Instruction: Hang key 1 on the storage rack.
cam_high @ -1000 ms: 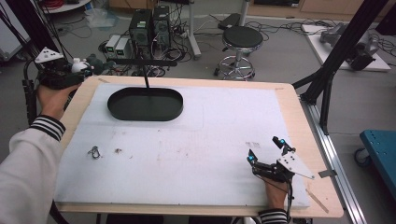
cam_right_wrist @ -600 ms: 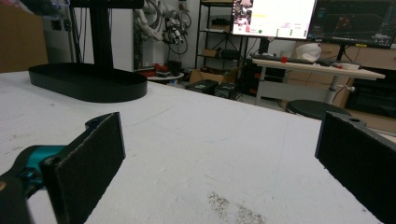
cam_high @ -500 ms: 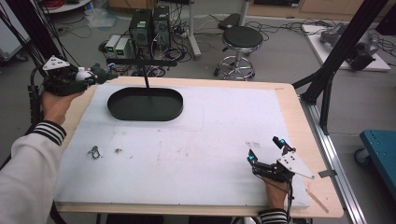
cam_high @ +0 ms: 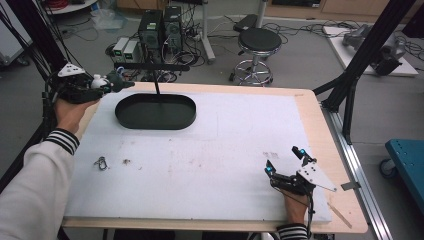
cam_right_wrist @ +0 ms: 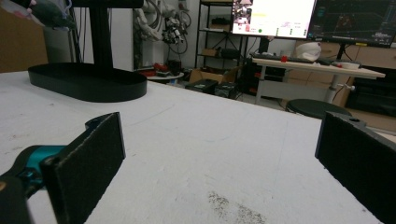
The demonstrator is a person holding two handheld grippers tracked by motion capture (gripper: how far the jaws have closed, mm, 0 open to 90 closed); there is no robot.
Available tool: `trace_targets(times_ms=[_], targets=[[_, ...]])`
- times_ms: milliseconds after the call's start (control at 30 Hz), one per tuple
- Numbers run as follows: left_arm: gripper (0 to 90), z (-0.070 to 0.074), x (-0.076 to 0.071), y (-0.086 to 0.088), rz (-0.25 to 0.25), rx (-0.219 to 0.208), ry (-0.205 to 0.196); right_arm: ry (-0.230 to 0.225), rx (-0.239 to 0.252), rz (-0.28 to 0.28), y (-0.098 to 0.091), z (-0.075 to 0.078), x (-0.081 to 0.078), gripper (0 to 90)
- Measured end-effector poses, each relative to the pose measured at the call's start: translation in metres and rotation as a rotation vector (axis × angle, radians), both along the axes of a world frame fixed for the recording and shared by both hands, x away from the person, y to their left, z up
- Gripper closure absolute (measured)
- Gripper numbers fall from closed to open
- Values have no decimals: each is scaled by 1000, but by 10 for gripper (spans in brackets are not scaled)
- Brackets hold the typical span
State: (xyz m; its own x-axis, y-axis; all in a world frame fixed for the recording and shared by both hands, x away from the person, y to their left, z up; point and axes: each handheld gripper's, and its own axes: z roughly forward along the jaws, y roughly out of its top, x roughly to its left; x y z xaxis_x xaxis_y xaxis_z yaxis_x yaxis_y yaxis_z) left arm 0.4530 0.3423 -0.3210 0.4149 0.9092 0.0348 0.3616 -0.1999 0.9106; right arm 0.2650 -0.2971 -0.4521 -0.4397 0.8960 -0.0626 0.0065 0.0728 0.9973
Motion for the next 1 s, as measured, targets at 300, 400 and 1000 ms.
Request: trace_targets(times_ms=[300,400,1000], targets=[[46,-7,3,2,-94,-58,5,-1,6,0,-1,0,1,7],[17,-5,-3,2,-121,-89,-30,3,7,2,0,0,0,7],[17,-9,-90,-20,-224,-140,-156,7,12,12,-2,-1,1,7]])
